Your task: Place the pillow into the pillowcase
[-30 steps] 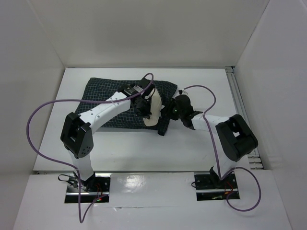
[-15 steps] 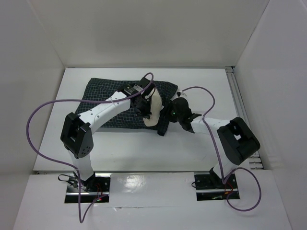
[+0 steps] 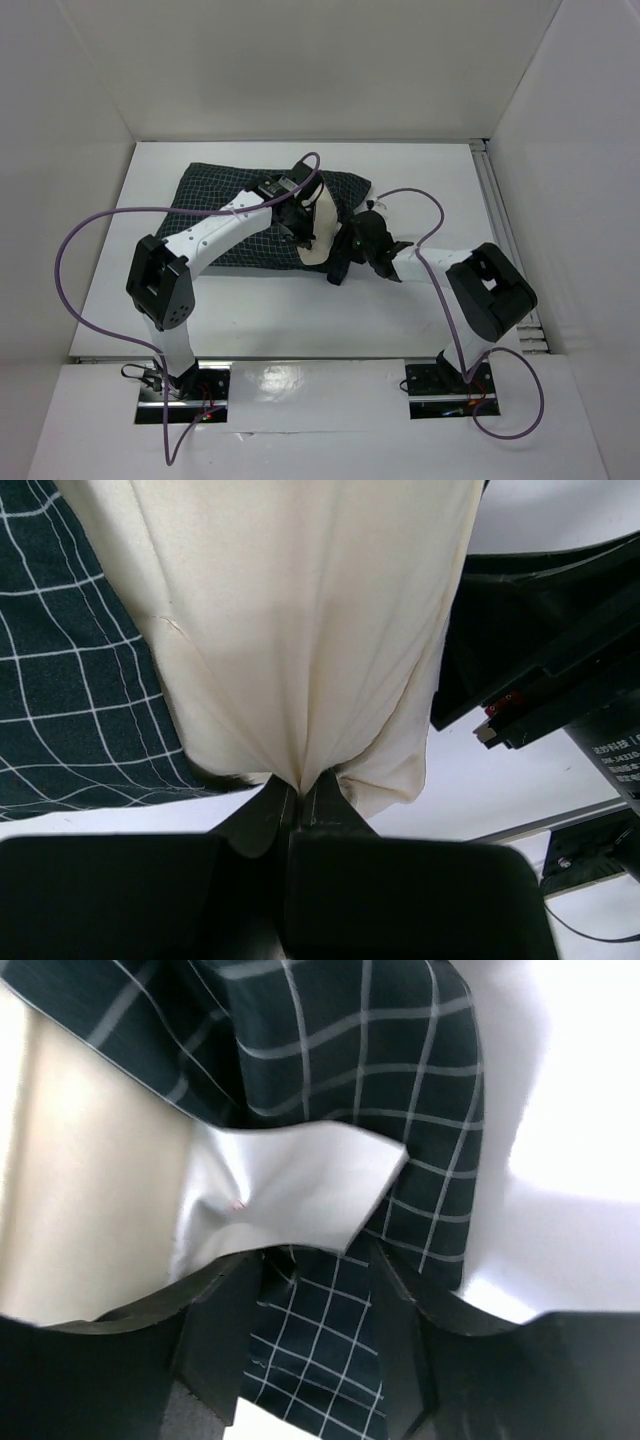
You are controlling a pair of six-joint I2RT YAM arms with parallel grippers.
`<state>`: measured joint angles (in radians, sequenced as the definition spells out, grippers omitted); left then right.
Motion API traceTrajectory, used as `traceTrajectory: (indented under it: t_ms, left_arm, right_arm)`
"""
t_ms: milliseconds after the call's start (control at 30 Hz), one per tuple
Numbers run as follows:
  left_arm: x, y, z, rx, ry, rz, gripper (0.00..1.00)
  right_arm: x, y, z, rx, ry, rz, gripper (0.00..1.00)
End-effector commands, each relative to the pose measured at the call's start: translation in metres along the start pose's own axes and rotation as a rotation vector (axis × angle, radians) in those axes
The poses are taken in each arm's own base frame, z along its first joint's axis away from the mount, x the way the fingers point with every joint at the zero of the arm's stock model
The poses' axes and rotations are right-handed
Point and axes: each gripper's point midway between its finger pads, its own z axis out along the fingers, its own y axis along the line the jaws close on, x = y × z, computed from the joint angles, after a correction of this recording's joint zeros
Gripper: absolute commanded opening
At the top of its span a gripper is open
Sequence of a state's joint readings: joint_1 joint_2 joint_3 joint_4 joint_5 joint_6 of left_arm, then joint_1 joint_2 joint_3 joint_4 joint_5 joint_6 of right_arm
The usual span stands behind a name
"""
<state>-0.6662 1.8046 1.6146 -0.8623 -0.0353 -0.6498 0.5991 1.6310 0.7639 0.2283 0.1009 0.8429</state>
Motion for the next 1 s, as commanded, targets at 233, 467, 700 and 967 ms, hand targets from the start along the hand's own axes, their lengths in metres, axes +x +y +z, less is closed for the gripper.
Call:
traceTrajectory:
  t_ms: [233, 467, 700, 967]
  left_arm:
    - [-0.027, -0.027, -0.020, 0.098, -0.091, 0.028, 0.00]
    - [-0.026, -0.028, -0.021, 0.106, -0.086, 0.029, 0.00]
    - [-0.025, -0.027, -0.022, 0.106, -0.086, 0.029, 0.00]
    - [-0.025, -0.027, -0.022, 0.106, -0.086, 0.029, 0.00]
  right_arm:
    - [0.003, 0.016, -0.019, -0.024, -0.039, 0.062, 0.53]
    - [-0.007, 0.024, -0.016, -0.032, -0.084, 0.072, 0.50]
    - [-0.028, 0.028, -0.009, -0.002, -0.144, 0.063, 0.50]
    - [-0.049, 0.027, 0.010, -0.010, -0.179, 0.086, 0.52]
